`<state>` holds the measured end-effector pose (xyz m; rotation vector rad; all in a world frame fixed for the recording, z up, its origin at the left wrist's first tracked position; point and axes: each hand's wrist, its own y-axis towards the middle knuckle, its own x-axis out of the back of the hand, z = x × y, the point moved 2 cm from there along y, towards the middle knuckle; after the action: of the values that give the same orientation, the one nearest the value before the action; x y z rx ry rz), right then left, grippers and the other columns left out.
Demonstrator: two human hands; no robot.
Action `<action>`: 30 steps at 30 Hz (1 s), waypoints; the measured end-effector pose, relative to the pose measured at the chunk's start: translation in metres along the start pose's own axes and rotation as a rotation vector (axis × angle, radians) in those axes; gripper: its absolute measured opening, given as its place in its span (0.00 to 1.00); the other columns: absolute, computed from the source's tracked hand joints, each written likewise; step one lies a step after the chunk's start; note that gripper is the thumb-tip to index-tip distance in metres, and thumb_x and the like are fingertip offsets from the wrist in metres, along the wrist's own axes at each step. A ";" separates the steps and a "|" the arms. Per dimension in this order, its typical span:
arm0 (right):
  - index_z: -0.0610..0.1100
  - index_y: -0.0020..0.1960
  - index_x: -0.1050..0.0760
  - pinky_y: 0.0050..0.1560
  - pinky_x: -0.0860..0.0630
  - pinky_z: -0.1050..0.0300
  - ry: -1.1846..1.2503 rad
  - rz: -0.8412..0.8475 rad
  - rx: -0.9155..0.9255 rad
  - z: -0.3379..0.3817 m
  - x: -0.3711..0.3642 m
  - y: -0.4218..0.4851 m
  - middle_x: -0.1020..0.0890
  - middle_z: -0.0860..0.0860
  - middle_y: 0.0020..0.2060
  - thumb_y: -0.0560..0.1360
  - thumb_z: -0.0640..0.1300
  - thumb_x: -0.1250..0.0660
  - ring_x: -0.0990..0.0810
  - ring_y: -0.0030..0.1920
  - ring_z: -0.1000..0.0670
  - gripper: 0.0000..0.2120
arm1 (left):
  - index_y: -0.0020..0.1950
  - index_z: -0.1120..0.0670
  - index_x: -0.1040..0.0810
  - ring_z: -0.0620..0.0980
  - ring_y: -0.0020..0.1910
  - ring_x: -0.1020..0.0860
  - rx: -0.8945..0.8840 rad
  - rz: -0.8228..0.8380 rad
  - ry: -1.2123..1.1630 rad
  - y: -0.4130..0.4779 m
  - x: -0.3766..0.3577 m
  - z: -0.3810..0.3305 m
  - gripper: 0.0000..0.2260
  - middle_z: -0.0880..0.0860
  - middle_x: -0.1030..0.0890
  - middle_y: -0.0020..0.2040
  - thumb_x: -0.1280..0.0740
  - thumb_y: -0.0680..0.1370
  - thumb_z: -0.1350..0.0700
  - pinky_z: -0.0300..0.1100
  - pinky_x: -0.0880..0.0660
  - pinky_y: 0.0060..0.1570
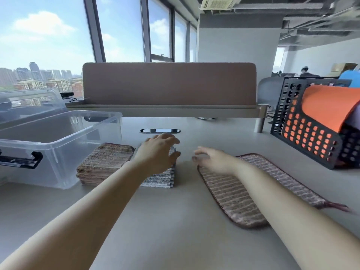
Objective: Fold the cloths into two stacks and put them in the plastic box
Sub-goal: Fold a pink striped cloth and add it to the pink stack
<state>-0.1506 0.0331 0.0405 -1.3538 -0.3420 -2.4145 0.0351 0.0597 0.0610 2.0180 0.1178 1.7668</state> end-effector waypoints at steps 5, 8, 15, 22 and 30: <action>0.48 0.60 0.24 0.51 0.27 0.57 0.049 -0.201 -0.207 -0.090 0.043 -0.044 0.22 0.50 0.61 0.79 0.49 0.39 0.24 0.56 0.50 0.12 | 0.55 0.52 0.20 0.53 0.54 0.22 -0.016 0.223 -0.237 0.001 -0.037 -0.072 0.12 0.52 0.20 0.57 0.36 0.77 0.48 0.46 0.24 0.54; 0.48 0.57 0.22 0.36 0.28 0.61 0.005 -0.272 -0.326 -0.137 0.059 -0.076 0.21 0.49 0.59 0.80 0.44 0.41 0.21 0.42 0.54 0.11 | 0.51 0.53 0.18 0.53 0.53 0.22 -0.008 0.326 -0.256 -0.001 -0.061 -0.086 0.14 0.52 0.18 0.53 0.34 0.75 0.45 0.45 0.24 0.52; 0.47 0.59 0.21 0.53 0.32 0.63 0.002 -0.292 -0.317 -0.179 0.060 -0.105 0.19 0.52 0.57 0.77 0.43 0.35 0.23 0.53 0.55 0.11 | 0.64 0.45 0.25 0.52 0.67 0.33 0.064 0.181 -0.118 0.007 -0.083 -0.089 0.14 0.47 0.29 0.67 0.41 0.80 0.48 0.48 0.29 0.59; 0.46 0.42 0.21 0.64 0.29 0.56 0.316 -0.252 -0.222 -0.199 0.071 -0.129 0.17 0.55 0.52 0.74 0.36 0.32 0.21 0.56 0.57 0.07 | 0.52 0.50 0.19 0.48 0.53 0.22 -0.171 0.166 -0.303 0.003 -0.077 -0.081 0.09 0.46 0.22 0.52 0.34 0.76 0.61 0.36 0.29 0.50; 0.48 0.45 0.16 0.58 0.32 0.76 0.260 -0.040 -0.189 -0.206 0.078 -0.134 0.21 0.64 0.56 0.72 0.27 0.35 0.23 0.54 0.68 0.18 | 0.51 0.37 0.23 0.40 0.41 0.23 -0.212 0.519 -0.449 -0.006 -0.068 -0.068 0.16 0.45 0.23 0.62 0.34 0.73 0.58 0.40 0.27 0.50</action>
<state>-0.4033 0.0636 -0.0035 -1.0928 -0.0753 -2.6716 -0.0407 0.0601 0.0009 2.3580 -0.7600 1.4527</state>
